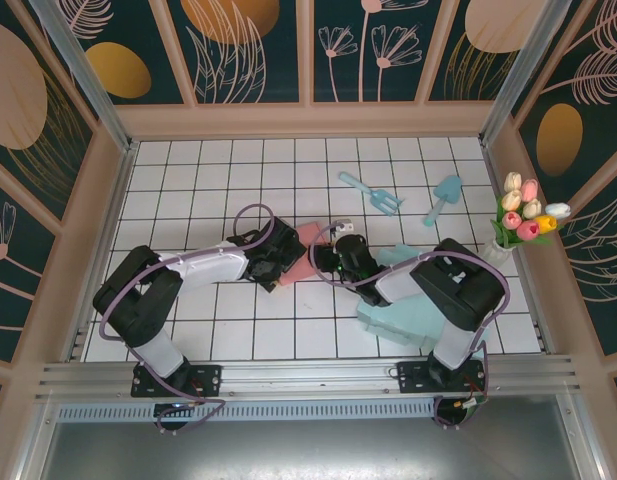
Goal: Fold the paper box
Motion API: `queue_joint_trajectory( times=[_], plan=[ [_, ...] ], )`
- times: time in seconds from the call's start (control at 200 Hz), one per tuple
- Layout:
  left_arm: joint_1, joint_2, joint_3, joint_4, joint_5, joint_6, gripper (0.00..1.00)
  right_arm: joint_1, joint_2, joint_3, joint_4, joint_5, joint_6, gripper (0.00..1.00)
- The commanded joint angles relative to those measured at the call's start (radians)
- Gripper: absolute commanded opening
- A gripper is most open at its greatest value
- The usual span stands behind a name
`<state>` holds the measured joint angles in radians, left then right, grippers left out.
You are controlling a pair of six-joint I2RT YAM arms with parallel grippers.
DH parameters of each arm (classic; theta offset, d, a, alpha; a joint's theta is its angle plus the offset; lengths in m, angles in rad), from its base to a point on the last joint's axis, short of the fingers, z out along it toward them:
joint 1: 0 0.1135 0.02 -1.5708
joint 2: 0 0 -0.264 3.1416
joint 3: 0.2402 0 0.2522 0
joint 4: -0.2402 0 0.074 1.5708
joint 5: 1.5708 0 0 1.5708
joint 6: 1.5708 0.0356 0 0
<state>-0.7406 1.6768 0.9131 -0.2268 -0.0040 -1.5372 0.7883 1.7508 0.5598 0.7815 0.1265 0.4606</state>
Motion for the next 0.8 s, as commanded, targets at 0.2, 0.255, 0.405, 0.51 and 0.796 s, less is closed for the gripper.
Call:
queue_joint_trajectory(
  times=[0.2, 0.255, 0.405, 0.51, 0.796],
  plan=[
    [-0.017, 0.008, 0.011, 0.075, 0.074, -0.128, 0.94, 0.071, 0.015, -0.053, 0.069, -0.011, 0.074, 0.55],
    [-0.017, 0.010, 0.018, 0.069, 0.076, -0.129, 0.94, 0.082, 0.011, -0.057, 0.068, 0.003, 0.073, 0.55],
    [-0.018, 0.017, 0.033, 0.041, 0.063, -0.111, 0.93, 0.089, 0.004, -0.060, 0.055, 0.020, 0.064, 0.55],
    [-0.017, 0.021, 0.024, 0.013, 0.035, -0.084, 0.93, 0.088, -0.012, -0.058, 0.023, 0.036, 0.039, 0.55],
    [-0.015, 0.059, 0.023, -0.122, -0.051, 0.014, 0.92, 0.079, -0.068, -0.017, -0.108, 0.047, -0.045, 0.56]
  ],
)
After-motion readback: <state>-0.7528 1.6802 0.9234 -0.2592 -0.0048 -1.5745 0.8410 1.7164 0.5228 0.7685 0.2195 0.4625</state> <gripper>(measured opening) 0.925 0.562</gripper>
